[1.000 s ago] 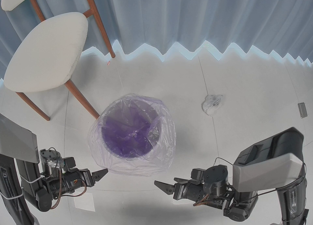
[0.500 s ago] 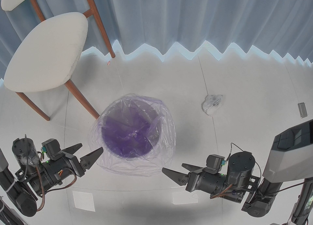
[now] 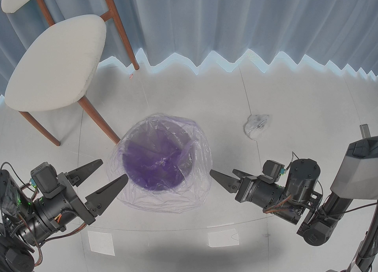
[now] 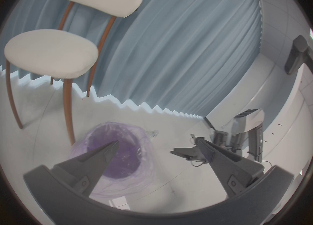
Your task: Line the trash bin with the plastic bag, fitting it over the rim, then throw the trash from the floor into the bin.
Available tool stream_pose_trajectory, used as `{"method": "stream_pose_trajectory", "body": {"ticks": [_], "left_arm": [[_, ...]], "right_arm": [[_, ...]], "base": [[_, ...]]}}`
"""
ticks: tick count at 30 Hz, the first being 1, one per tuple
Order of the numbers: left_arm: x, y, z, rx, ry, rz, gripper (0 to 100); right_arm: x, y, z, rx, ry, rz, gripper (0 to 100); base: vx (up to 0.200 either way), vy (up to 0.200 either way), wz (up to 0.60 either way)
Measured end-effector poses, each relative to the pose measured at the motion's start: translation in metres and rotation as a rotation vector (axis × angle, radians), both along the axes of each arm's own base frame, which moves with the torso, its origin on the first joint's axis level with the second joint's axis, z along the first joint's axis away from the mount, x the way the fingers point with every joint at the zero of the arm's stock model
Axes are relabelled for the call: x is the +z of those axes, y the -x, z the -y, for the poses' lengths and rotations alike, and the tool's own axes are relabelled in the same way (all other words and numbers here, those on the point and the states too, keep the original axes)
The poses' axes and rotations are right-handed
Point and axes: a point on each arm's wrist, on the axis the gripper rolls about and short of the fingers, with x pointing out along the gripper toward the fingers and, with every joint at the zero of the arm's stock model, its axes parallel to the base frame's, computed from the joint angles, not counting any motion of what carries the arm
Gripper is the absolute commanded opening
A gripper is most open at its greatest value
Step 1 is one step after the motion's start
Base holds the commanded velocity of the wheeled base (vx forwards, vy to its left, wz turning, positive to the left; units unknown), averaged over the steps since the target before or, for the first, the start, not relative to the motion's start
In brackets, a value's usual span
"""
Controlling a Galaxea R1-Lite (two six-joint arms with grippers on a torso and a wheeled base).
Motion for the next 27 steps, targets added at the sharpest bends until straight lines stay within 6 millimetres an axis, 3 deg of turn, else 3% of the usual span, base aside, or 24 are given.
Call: {"method": "stream_pose_trajectory", "body": {"ticks": [6,12,24,27], "left_arm": [[0.013,0.015,0.002,-0.047,0.012,0.09,100],[0.016,0.022,-0.001,-0.035,-0.115,0.205,100],[0.008,0.053,-0.018,-0.045,-0.265,0.127,100],[0.013,0.058,-0.02,-0.04,-0.26,0.148,100]], "right_arm": [[0.011,-0.022,-0.007,-0.02,-0.006,0.015,100],[0.02,-0.04,-0.013,-0.035,-0.021,0.041,100],[0.022,-0.068,-0.018,-0.065,0.008,0.075,100],[0.018,-0.078,-0.02,-0.071,0.031,0.098,100]], "base": [[0.0,0.0,0.0],[0.0,0.0,0.0],[0.0,0.0,0.0],[0.0,0.0,0.0]]}}
